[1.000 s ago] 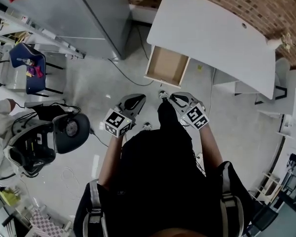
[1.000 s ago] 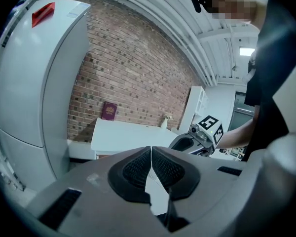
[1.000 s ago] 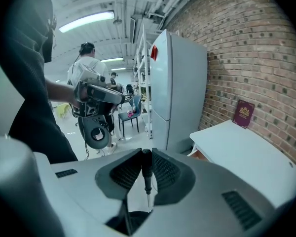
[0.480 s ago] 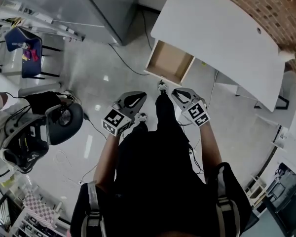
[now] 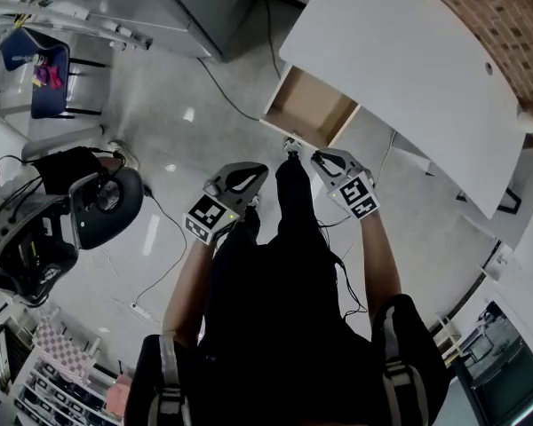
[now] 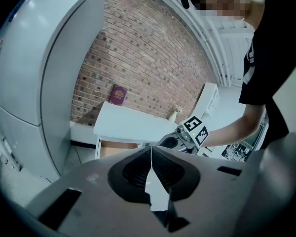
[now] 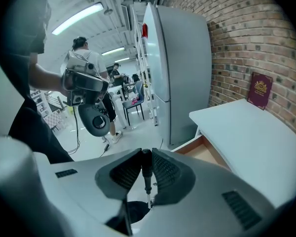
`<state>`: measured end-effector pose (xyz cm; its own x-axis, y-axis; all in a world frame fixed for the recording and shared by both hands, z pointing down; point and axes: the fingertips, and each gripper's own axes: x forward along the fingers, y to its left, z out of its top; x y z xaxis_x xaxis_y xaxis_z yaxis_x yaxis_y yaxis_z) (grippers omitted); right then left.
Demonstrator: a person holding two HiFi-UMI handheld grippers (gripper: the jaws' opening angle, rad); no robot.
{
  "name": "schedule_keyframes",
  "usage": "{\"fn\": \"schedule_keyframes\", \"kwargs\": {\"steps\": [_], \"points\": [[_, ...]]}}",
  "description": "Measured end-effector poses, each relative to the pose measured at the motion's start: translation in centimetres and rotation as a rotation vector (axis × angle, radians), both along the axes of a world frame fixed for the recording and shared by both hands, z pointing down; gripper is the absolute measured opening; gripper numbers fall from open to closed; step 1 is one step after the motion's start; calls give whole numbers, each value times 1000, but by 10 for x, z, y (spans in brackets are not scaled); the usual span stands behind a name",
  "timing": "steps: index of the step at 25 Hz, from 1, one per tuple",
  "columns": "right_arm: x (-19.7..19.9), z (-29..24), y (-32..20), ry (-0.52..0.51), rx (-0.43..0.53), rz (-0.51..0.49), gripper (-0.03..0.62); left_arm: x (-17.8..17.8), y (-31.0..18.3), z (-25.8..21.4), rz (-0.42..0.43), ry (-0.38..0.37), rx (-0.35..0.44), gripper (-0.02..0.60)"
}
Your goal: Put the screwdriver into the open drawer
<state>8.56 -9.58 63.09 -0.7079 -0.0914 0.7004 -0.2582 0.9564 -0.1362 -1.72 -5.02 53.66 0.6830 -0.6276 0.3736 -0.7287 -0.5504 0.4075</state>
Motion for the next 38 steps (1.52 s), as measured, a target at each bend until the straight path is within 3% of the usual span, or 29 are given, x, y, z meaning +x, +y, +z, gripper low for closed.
{"fn": "schedule_keyframes", "kwargs": {"steps": [17, 38], "points": [[-3, 113, -44, 94, -57, -91, 120, 12, -21, 62, -68, 30, -92, 17], [-6, 246, -60, 217, -123, -83, 120, 33, -17, 124, -99, 76, -167, 17]]}}
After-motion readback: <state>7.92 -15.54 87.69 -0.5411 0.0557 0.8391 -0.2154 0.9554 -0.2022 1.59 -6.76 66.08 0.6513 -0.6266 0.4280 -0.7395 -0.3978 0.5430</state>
